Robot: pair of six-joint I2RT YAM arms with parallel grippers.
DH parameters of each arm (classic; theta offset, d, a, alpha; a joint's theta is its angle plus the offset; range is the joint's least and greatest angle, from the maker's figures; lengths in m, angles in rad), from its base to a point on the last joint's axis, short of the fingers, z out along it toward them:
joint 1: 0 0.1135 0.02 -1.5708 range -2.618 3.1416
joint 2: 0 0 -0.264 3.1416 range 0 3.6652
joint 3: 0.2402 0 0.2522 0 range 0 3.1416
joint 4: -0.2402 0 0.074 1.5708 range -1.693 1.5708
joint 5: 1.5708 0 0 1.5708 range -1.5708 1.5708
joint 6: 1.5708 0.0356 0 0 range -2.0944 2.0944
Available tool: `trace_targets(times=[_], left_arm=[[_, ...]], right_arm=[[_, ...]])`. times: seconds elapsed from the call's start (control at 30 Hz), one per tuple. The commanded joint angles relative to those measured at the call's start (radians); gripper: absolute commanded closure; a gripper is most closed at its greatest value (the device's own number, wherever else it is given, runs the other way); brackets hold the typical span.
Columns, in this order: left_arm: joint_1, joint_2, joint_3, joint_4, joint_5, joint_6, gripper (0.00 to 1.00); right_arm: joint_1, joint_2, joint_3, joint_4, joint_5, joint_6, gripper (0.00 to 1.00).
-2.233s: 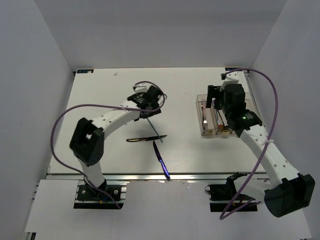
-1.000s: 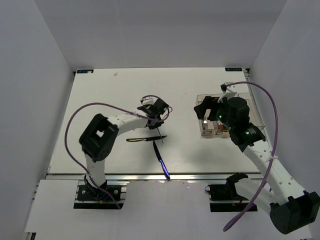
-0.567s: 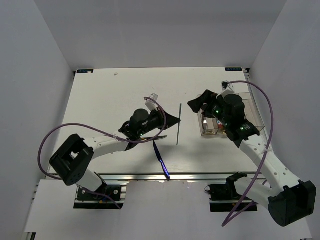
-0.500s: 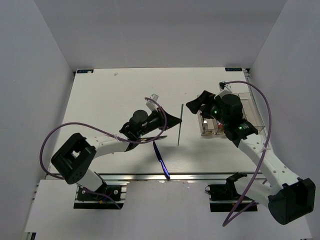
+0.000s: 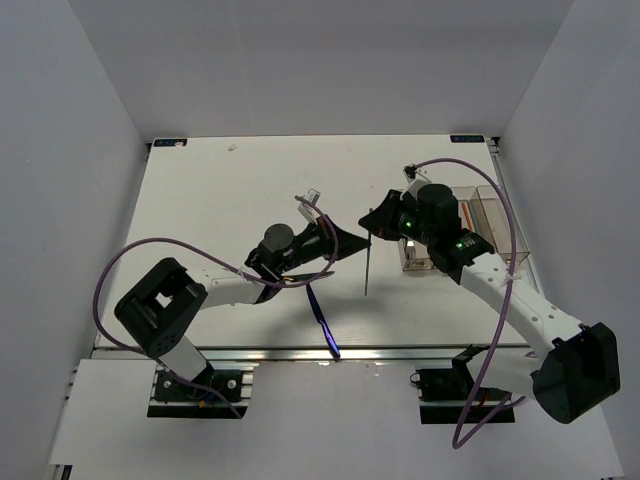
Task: Sort the eating utensils into containers
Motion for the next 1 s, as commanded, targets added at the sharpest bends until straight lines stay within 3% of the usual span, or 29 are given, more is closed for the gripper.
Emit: trace_targets(times=[0.0,0.07,0.1,0.13,0.2,0.23,0.27,0.3,0.4,0.5,0.67,0.83,0.97], left_arm=[[-0.004,-0.014,0.034,0.024,0.021,0.015,1.0],[-0.004,-0.024,0.044,-0.022,0.004,0.027,1.0],[-0.004,-0.028,0.048,-0.036,-0.005,0.038,0.95],[-0.005,-0.033,0.063,-0.094,-0.021,0.042,0.73],[-0.004,-0.05,0.093,-0.209,-0.085,0.085,0.39],[-0.004,-0.06,0.141,-0.383,-0.12,0.114,0.21],[-0.004,-0.083,0.17,-0.495,-0.222,0.172,0.16],[-0.004,-0.094,0.202,-0.726,-0.281,0.202,0.13],[-0.005,-0.158,0.293,-1.101,-0.506,0.272,0.09],[-0.004,-0.265,0.299,-1.287,-0.575,0.335,0.08],[-0.004,-0.474,0.236,-1.417,-0.542,0.468,0.08],[-0.004,-0.605,0.213,-1.591,-0.704,0.564,0.08],[-0.004,-0.724,0.135,-1.552,-0.743,0.599,0.07]], right_arm=[[0.004,-0.012,0.036,0.033,-0.039,-0.022,0.84],[0.004,-0.01,0.041,0.028,-0.051,-0.036,0.85],[0.004,-0.01,0.044,0.028,-0.051,-0.046,1.0],[0.004,-0.01,0.053,0.011,-0.03,-0.06,1.0],[-0.005,-0.015,0.088,-0.05,0.074,-0.162,1.0],[-0.01,-0.015,0.105,-0.079,0.134,-0.215,1.0],[-0.025,-0.009,0.123,-0.11,0.294,-0.276,1.0],[-0.039,-0.004,0.146,-0.154,0.371,-0.404,1.0],[-0.145,0.043,0.166,-0.191,0.573,-0.621,1.0],[-0.309,0.117,0.162,-0.184,0.665,-0.747,1.0],[-0.487,0.308,0.287,-0.136,0.655,-0.714,1.0],[-0.49,0.456,0.361,-0.101,0.674,-0.735,1.0],[-0.489,0.531,0.38,-0.072,0.679,-0.726,1.0]])
